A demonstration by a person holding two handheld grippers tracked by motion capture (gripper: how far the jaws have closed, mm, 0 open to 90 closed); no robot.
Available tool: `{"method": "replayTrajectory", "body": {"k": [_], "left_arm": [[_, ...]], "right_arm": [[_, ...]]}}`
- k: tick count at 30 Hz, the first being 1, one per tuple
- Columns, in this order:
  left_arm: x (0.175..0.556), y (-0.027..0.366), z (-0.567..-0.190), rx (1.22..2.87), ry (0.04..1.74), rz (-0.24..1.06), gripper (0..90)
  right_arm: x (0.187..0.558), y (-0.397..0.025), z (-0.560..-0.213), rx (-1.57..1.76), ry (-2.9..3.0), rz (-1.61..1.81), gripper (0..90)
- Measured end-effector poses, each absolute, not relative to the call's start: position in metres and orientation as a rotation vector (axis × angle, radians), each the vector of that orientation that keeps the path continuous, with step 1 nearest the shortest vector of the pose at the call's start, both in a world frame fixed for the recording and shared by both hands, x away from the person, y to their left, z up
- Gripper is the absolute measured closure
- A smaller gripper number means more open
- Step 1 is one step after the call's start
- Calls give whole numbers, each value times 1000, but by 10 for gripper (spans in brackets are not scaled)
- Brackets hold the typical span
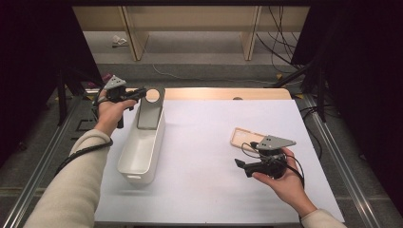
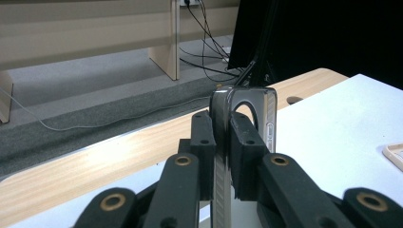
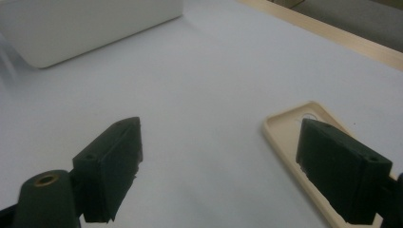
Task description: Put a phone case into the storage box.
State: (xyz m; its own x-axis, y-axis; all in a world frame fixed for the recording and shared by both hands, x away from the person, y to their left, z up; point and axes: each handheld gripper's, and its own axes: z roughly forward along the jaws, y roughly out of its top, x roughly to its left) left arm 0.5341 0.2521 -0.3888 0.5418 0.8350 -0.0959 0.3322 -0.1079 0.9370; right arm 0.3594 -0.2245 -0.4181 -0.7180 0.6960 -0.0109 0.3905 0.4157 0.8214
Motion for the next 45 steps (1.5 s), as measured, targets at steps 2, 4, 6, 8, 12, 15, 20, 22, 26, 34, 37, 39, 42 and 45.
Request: {"method": "replayTrajectory", "body": {"k": [2, 4, 6, 8, 12, 15, 20, 22, 26, 34, 37, 39, 42, 45], "left_arm": [[534, 253, -390, 1689, 995, 569, 812], [534, 254, -392, 1687, 1003, 567, 811], [534, 256, -393, 1689, 1008, 563, 810], [534, 256, -394, 1693, 1008, 560, 809], [534, 257, -396, 1702, 1012, 554, 808], [535, 257, -396, 1700, 1017, 553, 806], [535, 256, -397, 1709, 1019, 556, 804], [535, 256, -397, 1709, 1022, 557, 803], [536, 257, -399, 1716, 1030, 560, 802], [537, 260, -401, 1727, 1045, 564, 795], [537, 260, -402, 1731, 1052, 564, 790], [537, 261, -402, 1731, 1053, 562, 786], [537, 261, -402, 1732, 1057, 565, 786], [538, 262, -402, 1740, 1058, 569, 784]], "right_arm": [[359, -225, -418, 934, 2325, 1210, 165], [359, -225, -418, 933, 2326, 1210, 165], [359, -225, -418, 933, 2326, 1209, 165], [359, -225, -418, 934, 2326, 1209, 165], [360, -224, -418, 933, 2326, 1209, 165], [359, -224, -418, 932, 2326, 1208, 165], [360, -224, -418, 935, 2325, 1209, 165], [359, -224, -418, 932, 2326, 1207, 165], [359, -224, -418, 934, 2325, 1209, 165], [360, -224, -419, 936, 2327, 1209, 165], [359, -224, -419, 935, 2332, 1205, 165], [359, -224, -419, 936, 2332, 1206, 165], [360, -224, -419, 935, 2333, 1205, 165], [360, -223, -419, 935, 2334, 1205, 165]]}}
